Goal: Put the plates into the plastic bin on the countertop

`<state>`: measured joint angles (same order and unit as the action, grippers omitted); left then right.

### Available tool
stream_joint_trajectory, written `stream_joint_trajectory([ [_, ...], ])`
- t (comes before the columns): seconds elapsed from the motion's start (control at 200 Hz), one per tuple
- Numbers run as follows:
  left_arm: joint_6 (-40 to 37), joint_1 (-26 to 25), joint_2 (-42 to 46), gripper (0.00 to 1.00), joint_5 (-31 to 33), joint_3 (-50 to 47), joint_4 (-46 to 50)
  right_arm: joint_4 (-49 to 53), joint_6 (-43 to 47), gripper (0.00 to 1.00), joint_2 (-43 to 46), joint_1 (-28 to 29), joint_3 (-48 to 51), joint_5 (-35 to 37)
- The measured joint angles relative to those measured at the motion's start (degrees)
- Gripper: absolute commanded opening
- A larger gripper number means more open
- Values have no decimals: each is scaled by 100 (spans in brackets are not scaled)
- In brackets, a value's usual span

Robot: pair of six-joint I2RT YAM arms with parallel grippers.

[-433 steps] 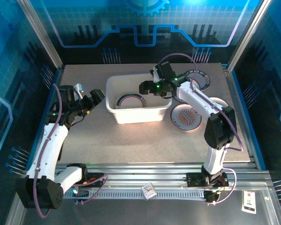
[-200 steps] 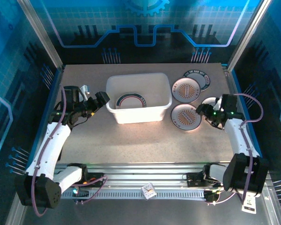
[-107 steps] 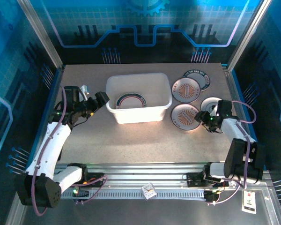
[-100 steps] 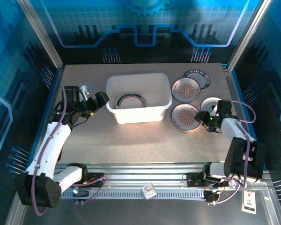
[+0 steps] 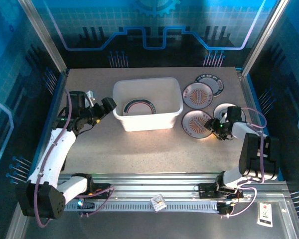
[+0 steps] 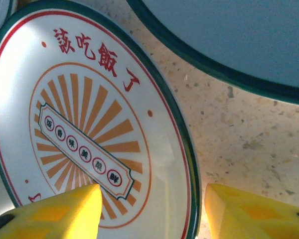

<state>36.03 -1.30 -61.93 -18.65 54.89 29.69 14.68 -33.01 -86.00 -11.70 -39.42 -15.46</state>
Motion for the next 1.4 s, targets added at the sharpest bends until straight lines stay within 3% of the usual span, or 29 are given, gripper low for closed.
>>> stream_joint_trajectory([
  [0.555, 2, -2, 0, 98, 85, 0, 2, -24, -103, 38, -109, 4, -13, 177],
  [0.905, 2, -4, 17, 98, 87, 0, 2, -192, -55, 19, -105, 20, 68, 170],
  [1.401, 2, -4, 114, 98, 85, -72, 0, -232, -42, 10, 603, 20, 240, 24],
])
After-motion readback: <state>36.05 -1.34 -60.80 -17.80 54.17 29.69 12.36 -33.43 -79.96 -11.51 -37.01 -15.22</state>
